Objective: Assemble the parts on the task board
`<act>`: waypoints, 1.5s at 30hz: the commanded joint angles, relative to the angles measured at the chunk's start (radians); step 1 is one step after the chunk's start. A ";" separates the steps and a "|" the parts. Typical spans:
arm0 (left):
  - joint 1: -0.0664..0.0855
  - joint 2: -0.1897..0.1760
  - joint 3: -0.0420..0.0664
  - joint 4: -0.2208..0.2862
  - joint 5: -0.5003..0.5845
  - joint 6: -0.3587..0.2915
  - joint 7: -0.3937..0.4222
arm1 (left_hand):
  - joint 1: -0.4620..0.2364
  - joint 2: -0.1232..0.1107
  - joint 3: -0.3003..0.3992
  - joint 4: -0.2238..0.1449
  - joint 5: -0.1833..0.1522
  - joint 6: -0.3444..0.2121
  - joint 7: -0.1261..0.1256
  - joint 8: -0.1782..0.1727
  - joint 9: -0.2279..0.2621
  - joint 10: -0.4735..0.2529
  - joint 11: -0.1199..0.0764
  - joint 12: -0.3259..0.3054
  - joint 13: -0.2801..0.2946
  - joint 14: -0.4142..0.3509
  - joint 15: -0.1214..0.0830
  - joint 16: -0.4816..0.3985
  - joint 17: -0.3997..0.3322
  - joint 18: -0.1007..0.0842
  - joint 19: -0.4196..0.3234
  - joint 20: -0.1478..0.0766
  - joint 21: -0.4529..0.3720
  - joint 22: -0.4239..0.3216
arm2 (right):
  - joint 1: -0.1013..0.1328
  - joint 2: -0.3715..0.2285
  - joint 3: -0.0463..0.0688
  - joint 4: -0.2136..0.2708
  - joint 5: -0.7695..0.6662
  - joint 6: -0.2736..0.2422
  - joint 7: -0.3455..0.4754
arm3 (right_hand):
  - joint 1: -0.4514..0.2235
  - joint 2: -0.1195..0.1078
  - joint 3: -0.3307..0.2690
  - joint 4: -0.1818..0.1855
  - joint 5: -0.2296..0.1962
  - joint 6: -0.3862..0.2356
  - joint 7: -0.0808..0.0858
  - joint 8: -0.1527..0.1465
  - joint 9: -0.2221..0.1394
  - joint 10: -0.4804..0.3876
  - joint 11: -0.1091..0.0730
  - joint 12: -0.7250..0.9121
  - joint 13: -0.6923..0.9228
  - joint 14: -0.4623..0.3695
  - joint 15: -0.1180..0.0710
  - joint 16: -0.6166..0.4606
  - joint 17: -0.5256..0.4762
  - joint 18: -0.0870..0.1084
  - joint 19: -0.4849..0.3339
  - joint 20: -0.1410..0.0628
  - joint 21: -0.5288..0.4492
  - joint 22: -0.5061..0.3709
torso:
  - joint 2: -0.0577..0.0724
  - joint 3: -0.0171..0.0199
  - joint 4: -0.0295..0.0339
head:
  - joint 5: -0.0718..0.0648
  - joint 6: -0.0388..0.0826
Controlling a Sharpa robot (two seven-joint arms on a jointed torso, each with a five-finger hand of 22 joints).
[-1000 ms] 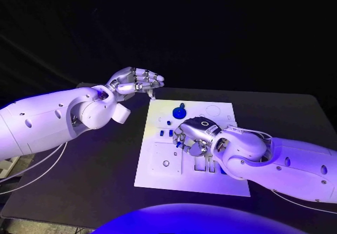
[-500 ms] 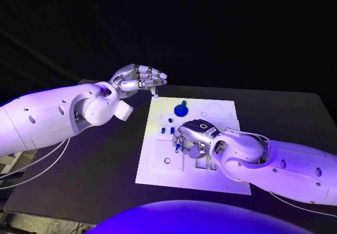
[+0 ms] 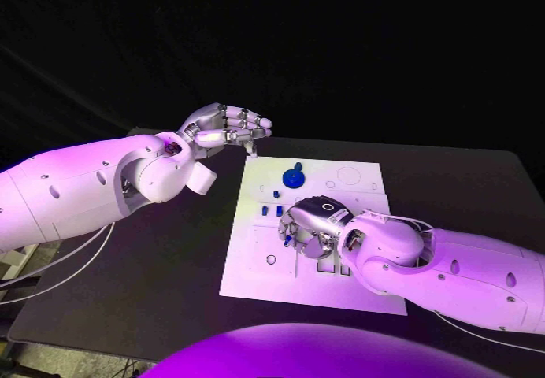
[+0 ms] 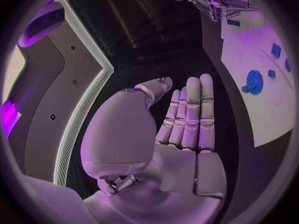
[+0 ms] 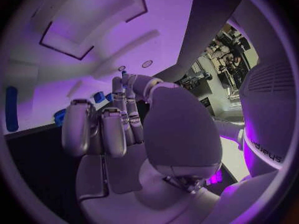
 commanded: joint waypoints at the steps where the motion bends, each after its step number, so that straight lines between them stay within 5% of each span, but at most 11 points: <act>1: 0.001 0.002 0.001 0.001 -0.005 0.017 0.004 | 0.003 0.007 -0.005 -0.001 0.005 -0.005 0.004 0.002 -0.001 -0.009 0.001 -0.003 -0.002 -0.006 0.002 -0.005 -0.001 0.005 -0.005 0.002 -0.007 -0.002 | -0.002 0.003 0.000 -0.009 -0.015 0.020 0.004 | -0.005 0.011 0.008 0.001 0.003 0.002 0.001 0.002 0.002 0.044 -0.036 0.001 0.001 0.066 -0.004 0.003 0.026 -0.005 -0.002 -0.005 -0.003 0.081 | 0.000 -0.0004 0.0008 | -0.001 0.000; 45: 0.000 0.001 0.001 -0.002 -0.015 0.020 -0.002 | 0.002 0.009 -0.008 -0.001 0.005 -0.007 0.005 0.004 -0.001 -0.014 0.003 -0.002 -0.002 -0.007 0.003 -0.004 -0.001 0.005 -0.007 0.004 -0.007 -0.002 | -0.008 0.009 -0.003 -0.022 -0.015 0.051 -0.011 | -0.008 0.011 0.009 -0.001 0.002 0.001 0.001 0.002 0.004 0.044 -0.035 -0.001 0.002 0.066 -0.004 0.003 0.025 -0.006 -0.002 -0.005 -0.003 0.082 | 0.000 -0.0001 0.0000 | 0.002 0.000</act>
